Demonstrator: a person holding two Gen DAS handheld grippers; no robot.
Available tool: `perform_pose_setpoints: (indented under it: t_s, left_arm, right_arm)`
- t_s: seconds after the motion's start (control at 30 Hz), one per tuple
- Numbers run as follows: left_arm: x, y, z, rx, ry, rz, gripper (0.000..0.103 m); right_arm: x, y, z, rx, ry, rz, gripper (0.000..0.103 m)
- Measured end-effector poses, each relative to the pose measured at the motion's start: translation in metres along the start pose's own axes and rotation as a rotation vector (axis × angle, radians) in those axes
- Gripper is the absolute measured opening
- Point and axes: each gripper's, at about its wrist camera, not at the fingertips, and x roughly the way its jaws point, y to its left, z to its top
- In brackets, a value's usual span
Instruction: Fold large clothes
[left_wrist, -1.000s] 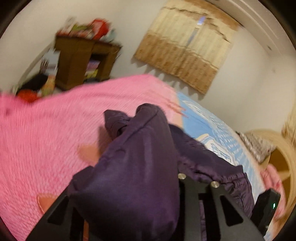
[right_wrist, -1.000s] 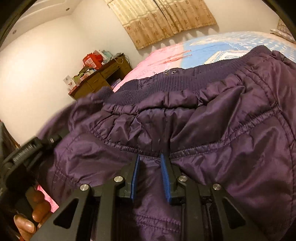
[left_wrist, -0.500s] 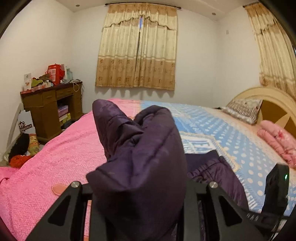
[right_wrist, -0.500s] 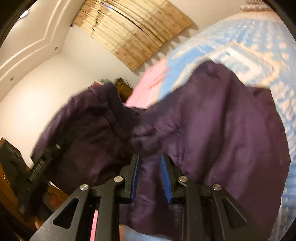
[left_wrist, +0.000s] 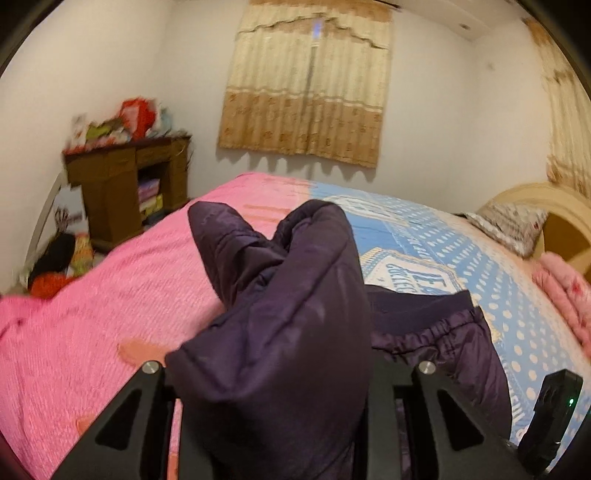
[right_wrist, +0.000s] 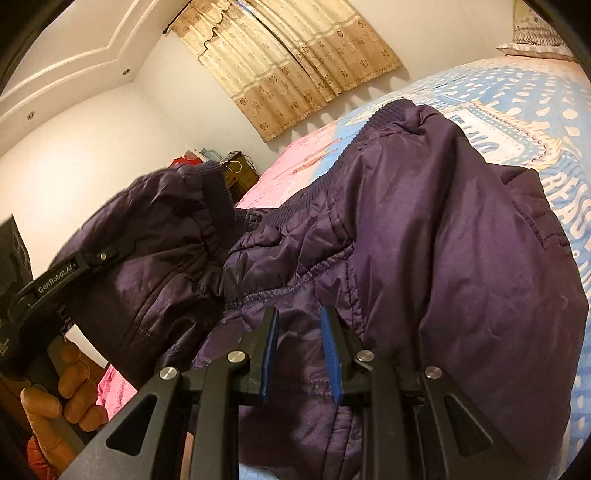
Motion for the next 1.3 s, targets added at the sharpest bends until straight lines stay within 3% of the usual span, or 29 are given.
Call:
perform_pose_setpoints:
  t_s: [0.07, 0.2, 0.23, 0.3, 0.37, 0.4, 0.6, 0.73, 0.8, 0.83, 0.9, 0.97, 1.2, 1.23, 1.3]
  left_arm:
    - [0.001, 0.026, -0.004, -0.078, 0.021, 0.017, 0.038]
    - [0.011, 0.097, -0.029, -0.241, 0.128, 0.136, 0.053]
    - [0.014, 0.110, -0.036, -0.277, 0.160, 0.138, 0.057]
    - [0.016, 0.138, -0.053, -0.387, 0.213, 0.105, 0.073]
    - [0.005, 0.147, -0.056, -0.406, 0.188, 0.135, 0.091]
    - [-0.001, 0.149, -0.054, -0.395, 0.175, 0.140, 0.094]
    - [-0.025, 0.138, -0.015, -0.312, 0.082, 0.173, 0.095]
    - [-0.027, 0.104, 0.017, -0.211, 0.011, 0.082, 0.096]
    - [-0.018, 0.091, 0.027, -0.165, 0.009, 0.069, 0.098]
    - [-0.012, 0.089, 0.031, -0.152, 0.014, 0.074, 0.098]
    - [0.007, 0.083, 0.036, -0.127, 0.036, 0.094, 0.098]
    - [0.030, 0.079, 0.042, -0.098, 0.080, 0.132, 0.098]
    - [0.092, 0.071, 0.034, 0.023, 0.162, 0.211, 0.098]
    - [0.099, 0.074, 0.029, 0.021, 0.188, 0.218, 0.098]
    - [0.125, 0.094, 0.004, -0.029, 0.313, 0.213, 0.098]
  right_arm:
    - [0.001, -0.006, 0.004, -0.004, 0.002, -0.004, 0.025]
    - [0.003, -0.009, 0.006, -0.011, 0.006, -0.010, 0.025]
    - [0.004, -0.008, 0.007, -0.014, 0.007, -0.011, 0.025]
    - [0.005, -0.004, 0.007, -0.027, 0.013, -0.017, 0.025]
    - [0.006, 0.000, 0.007, -0.042, 0.016, -0.028, 0.025]
    - [0.006, 0.002, 0.007, -0.046, 0.017, -0.033, 0.025]
    - [0.007, 0.009, 0.008, -0.056, 0.017, -0.056, 0.025]
    - [0.006, 0.028, 0.016, -0.083, 0.060, -0.121, 0.026]
    - [-0.011, 0.039, 0.031, -0.079, 0.005, -0.100, 0.029]
    - [-0.024, 0.044, 0.041, -0.095, -0.049, -0.102, 0.033]
    - [-0.045, 0.047, 0.061, -0.121, -0.138, -0.155, 0.066]
    - [-0.058, 0.038, 0.084, -0.124, -0.185, -0.209, 0.073]
    - [-0.010, -0.009, 0.148, -0.122, 0.012, -0.313, 0.073]
    - [0.005, -0.014, 0.153, -0.123, 0.045, -0.325, 0.073]
    - [0.033, -0.024, 0.151, -0.128, 0.133, -0.338, 0.073]
